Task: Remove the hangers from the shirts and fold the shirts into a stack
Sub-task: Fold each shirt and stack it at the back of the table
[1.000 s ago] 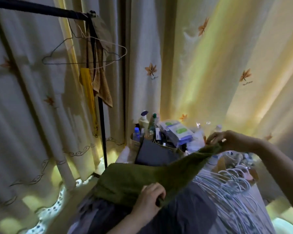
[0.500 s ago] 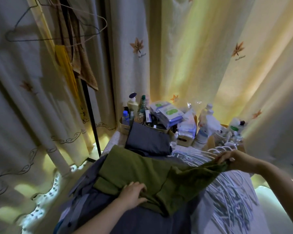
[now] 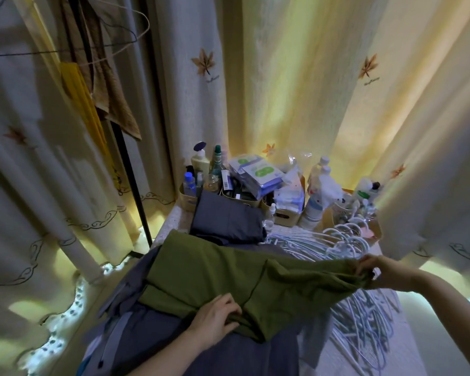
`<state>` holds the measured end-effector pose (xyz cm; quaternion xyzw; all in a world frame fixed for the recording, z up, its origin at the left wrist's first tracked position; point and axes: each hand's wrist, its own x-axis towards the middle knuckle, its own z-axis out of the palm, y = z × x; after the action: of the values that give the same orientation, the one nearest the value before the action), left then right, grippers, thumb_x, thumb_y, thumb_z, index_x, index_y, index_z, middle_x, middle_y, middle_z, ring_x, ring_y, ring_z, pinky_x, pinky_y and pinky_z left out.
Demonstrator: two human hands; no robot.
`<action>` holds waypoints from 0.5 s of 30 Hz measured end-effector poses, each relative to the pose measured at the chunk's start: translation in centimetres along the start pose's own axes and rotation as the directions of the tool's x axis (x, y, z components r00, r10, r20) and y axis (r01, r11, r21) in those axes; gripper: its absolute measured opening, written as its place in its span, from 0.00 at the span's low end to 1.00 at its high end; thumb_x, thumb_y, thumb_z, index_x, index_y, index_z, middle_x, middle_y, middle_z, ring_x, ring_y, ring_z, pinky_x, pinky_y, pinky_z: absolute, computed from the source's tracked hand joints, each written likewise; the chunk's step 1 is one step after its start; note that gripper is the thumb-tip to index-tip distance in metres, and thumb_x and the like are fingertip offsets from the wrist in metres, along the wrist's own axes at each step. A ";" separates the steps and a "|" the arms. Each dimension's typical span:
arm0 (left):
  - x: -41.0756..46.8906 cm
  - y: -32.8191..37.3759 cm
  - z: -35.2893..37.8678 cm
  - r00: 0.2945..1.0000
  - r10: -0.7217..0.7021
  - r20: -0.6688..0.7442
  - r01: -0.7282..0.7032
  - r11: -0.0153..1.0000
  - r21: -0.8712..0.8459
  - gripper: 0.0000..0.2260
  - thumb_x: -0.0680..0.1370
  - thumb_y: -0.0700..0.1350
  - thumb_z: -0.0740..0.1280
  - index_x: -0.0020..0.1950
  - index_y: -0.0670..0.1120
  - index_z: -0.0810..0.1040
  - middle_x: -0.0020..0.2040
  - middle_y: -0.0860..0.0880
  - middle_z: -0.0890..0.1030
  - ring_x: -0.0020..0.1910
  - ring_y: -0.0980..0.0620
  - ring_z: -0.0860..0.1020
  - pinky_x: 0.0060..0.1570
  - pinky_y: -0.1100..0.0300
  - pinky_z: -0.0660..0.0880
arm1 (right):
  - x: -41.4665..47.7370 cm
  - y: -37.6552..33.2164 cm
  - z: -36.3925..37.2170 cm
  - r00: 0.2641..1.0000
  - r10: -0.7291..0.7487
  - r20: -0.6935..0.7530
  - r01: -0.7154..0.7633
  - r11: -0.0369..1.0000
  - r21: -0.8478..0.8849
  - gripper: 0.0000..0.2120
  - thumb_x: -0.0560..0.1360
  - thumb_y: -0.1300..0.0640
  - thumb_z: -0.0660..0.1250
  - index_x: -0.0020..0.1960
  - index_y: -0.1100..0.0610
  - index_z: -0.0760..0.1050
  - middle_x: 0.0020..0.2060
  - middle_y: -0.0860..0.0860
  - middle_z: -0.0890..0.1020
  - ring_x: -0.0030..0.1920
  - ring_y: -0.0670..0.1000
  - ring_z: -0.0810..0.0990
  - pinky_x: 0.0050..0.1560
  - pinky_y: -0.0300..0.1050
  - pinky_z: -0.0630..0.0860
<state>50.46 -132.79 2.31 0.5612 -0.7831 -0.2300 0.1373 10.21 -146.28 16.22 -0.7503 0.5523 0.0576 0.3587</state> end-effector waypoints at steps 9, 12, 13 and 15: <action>3.1 4.0 2.1 0.975 -0.209 0.075 0.220 0.870 -0.441 0.13 0.79 0.45 0.64 0.62 0.45 0.71 0.58 0.54 0.76 0.58 0.58 0.73 0.53 0.70 0.67 | -1.7 2.1 3.6 0.990 0.137 0.026 -0.134 0.986 -0.096 0.13 0.72 0.56 0.72 0.56 0.55 0.77 0.59 0.53 0.69 0.58 0.51 0.73 0.60 0.41 0.74; 3.3 4.5 2.5 0.974 -0.189 0.122 0.223 0.889 -0.400 0.13 0.79 0.41 0.63 0.63 0.45 0.66 0.55 0.53 0.73 0.54 0.58 0.73 0.51 0.70 0.67 | -1.3 2.4 5.3 0.987 0.162 0.014 -0.158 0.978 -0.134 0.13 0.72 0.56 0.71 0.56 0.54 0.75 0.59 0.53 0.68 0.59 0.52 0.72 0.62 0.46 0.72; 3.3 4.5 2.6 0.972 -0.191 0.138 0.231 0.888 -0.396 0.15 0.78 0.40 0.64 0.63 0.45 0.65 0.55 0.53 0.73 0.52 0.57 0.73 0.51 0.70 0.68 | -1.2 2.5 5.9 0.986 0.165 -0.001 -0.163 0.976 -0.143 0.11 0.72 0.56 0.70 0.54 0.54 0.75 0.59 0.53 0.67 0.58 0.52 0.71 0.62 0.47 0.72; 3.4 4.3 2.7 0.968 -0.207 0.141 0.248 0.877 -0.412 0.17 0.75 0.40 0.68 0.59 0.45 0.65 0.56 0.51 0.76 0.51 0.56 0.75 0.51 0.66 0.72 | -0.9 2.9 7.0 0.982 0.182 -0.048 -0.187 0.971 -0.149 0.08 0.73 0.57 0.68 0.51 0.53 0.75 0.58 0.53 0.67 0.57 0.51 0.71 0.62 0.48 0.72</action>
<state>44.53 -134.25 2.07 0.5943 -0.6478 -0.4362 0.1921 9.45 -141.76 10.15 -0.7219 0.6195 0.1199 0.2840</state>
